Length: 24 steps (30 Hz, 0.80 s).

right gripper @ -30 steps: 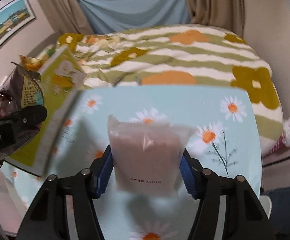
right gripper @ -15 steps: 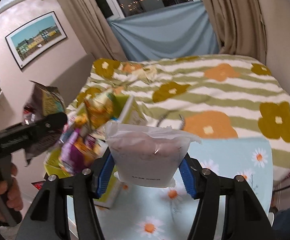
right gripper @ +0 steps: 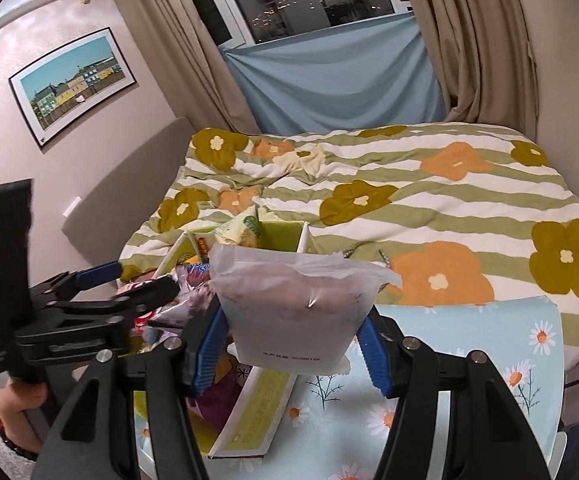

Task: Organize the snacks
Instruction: 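Carry both items into the box and open both grippers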

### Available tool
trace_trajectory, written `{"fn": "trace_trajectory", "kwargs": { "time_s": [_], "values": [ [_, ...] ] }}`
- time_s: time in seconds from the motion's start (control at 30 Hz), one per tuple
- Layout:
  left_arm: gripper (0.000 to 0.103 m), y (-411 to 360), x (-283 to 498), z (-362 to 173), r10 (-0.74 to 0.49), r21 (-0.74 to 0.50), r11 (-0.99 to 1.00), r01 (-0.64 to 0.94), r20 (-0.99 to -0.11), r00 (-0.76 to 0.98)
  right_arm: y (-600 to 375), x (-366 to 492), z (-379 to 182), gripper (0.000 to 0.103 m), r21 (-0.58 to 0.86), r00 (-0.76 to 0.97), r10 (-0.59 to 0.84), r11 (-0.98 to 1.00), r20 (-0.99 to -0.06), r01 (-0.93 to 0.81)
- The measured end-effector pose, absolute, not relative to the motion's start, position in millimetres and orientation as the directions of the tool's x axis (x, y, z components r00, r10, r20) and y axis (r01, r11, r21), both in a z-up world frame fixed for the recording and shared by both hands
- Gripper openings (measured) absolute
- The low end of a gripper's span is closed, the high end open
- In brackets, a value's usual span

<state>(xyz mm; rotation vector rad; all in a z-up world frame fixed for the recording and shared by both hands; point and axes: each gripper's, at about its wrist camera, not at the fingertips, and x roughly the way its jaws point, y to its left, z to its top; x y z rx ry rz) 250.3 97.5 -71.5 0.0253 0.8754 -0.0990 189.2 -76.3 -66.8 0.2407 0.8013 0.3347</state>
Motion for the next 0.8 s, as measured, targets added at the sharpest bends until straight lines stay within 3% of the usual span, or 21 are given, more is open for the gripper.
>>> {"fn": "trace_trajectory", "kwargs": {
  "time_s": [0.27,0.47,0.8],
  "values": [
    [0.103,144,219,-49,-0.087,-0.046,0.996,0.079,-0.737,0.671,-55,191,-50,0.056,0.315,0.655,0.379,0.923,-0.654,-0.22],
    [0.103,181,200,-48,-0.013,-0.001,1.0,0.018,-0.736,0.677,-12,203,-33,0.056,0.314,0.618,0.443,0.896,-0.65,-0.313],
    [0.103,230,184,-76,0.036,0.002,0.999,-0.054,-0.774,0.632,53,230,-64,0.056,0.355,0.516,0.499,0.864,-0.696,-0.357]
  ]
}}
